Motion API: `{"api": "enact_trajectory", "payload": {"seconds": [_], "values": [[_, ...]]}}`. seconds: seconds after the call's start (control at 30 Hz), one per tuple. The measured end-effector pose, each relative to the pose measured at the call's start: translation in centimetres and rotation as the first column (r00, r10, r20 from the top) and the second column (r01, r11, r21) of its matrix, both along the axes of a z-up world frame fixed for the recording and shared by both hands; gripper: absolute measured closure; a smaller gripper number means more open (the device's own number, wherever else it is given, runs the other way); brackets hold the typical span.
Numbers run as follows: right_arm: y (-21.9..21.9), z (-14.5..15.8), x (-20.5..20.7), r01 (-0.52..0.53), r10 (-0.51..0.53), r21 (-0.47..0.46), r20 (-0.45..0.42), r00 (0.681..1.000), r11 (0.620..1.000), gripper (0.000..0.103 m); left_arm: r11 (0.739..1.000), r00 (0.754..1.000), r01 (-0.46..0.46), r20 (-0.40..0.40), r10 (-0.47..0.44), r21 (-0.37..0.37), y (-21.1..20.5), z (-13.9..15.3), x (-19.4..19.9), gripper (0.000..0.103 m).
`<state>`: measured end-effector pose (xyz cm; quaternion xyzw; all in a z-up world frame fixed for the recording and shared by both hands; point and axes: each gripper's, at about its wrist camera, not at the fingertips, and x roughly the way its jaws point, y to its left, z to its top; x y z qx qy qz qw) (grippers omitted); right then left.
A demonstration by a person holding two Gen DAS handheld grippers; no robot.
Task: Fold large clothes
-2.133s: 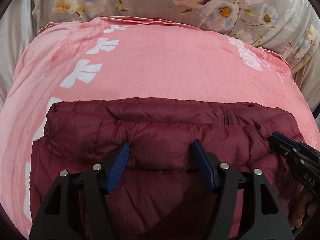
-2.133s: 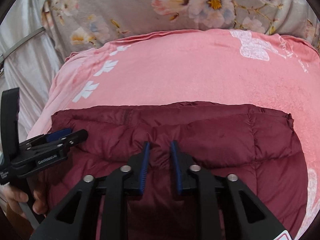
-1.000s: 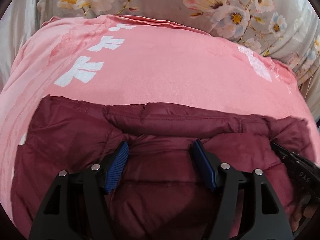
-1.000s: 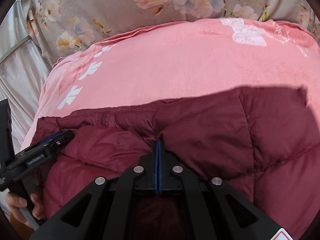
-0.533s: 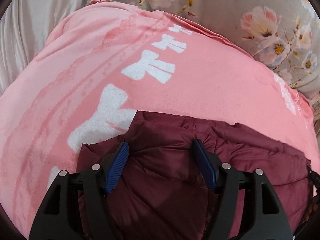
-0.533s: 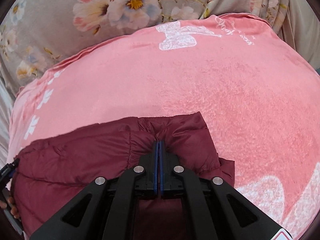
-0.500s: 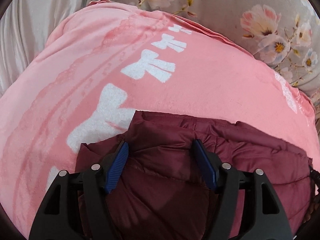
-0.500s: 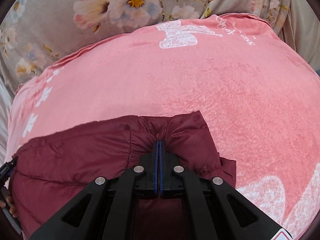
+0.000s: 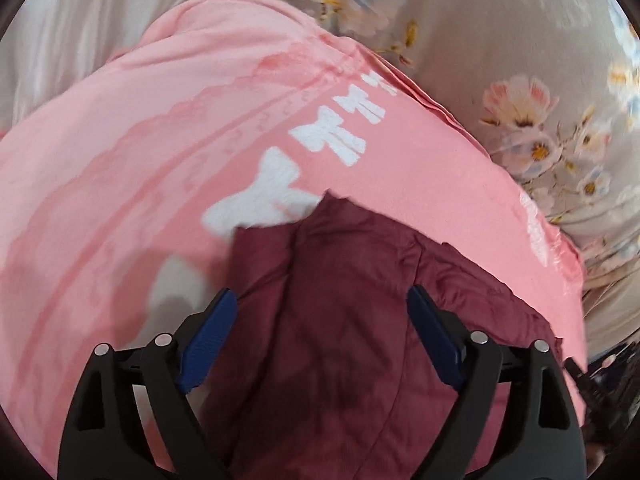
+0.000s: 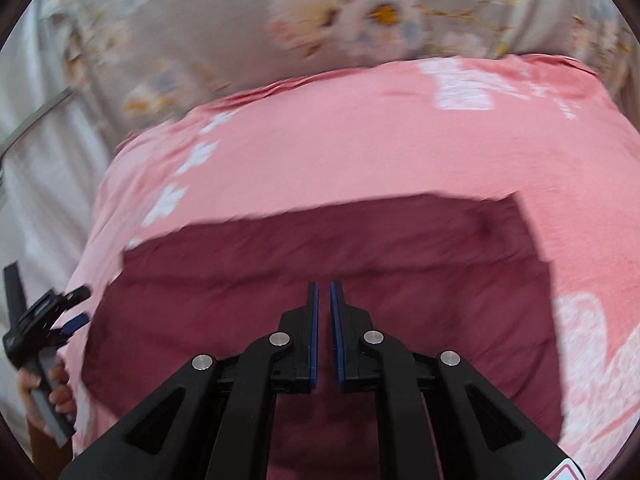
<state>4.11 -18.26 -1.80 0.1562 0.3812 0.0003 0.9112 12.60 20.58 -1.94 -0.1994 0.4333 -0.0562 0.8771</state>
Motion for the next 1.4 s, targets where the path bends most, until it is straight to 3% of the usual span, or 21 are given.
{"api": "enact_trajectory", "payload": {"seconds": [0.23,0.43,0.47,0.53,0.6,0.7,0.83,0.93,1.07,1.2,1.4], "values": [[6.8,-2.7,-1.0,-0.131,0.132,0.02,-0.056,0.99,0.991,0.095,0.995,0.99,-0.029,-0.142,0.016,-0.093,3.0,-4.0,-4.4,0.018],[7.7,-5.4,-0.8,-0.141,0.142,0.012,-0.08,0.987,0.99,0.098,0.999,0.993,0.011,-0.114,-0.016,-0.05,1.0,-4.2,-4.7,0.017],[7.4,-5.9,-0.7,-0.143,0.143,0.008,-0.081,0.986,0.99,0.1,0.998,0.993,0.024,-0.114,-0.03,-0.052,0.5,-4.1,-4.6,0.019],[7.3,-6.5,-0.7,-0.145,0.145,-0.001,-0.073,0.987,0.989,0.101,0.996,0.991,0.055,-0.116,-0.064,-0.077,-0.2,-4.0,-4.7,0.042],[7.0,-7.0,-0.7,-0.143,0.144,0.013,-0.064,0.988,0.99,0.102,0.993,0.99,0.076,-0.114,-0.086,-0.088,-0.9,-3.5,-4.8,0.058],[6.7,-7.3,-0.8,-0.15,0.151,0.02,-0.051,0.987,0.989,0.102,0.992,0.991,0.111,-0.066,-0.115,-0.058,-2.4,-1.5,-5.4,0.079],[5.6,-5.7,-2.5,-0.128,0.131,0.084,-0.03,0.991,0.988,0.097,0.987,0.988,0.156,0.016,-0.156,-0.047,-4.1,1.9,-6.2,0.086],[5.4,-4.2,-5.5,-0.155,0.156,0.076,-0.001,0.988,0.985,0.097,0.979,0.977,0.2,0.086,-0.197,-0.036,-5.4,5.1,-7.0,0.087],[5.5,-5.0,-7.9,-0.19,0.195,0.088,-0.052,0.979,0.978,0.098,0.967,0.958,0.254,0.143,-0.248,-0.022,-7.3,8.1,-7.8,0.087],[5.6,-7.0,-7.9,-0.189,0.199,0.112,-0.084,0.976,0.975,0.1,0.948,0.933,0.317,0.181,-0.311,-0.007,-9.9,10.1,-8.5,0.087],[4.8,-9.1,-7.5,-0.18,0.198,0.185,-0.086,0.976,0.966,0.103,0.899,0.873,0.437,0.219,-0.435,0.044,-15.4,12.4,-10.2,0.087]]}}
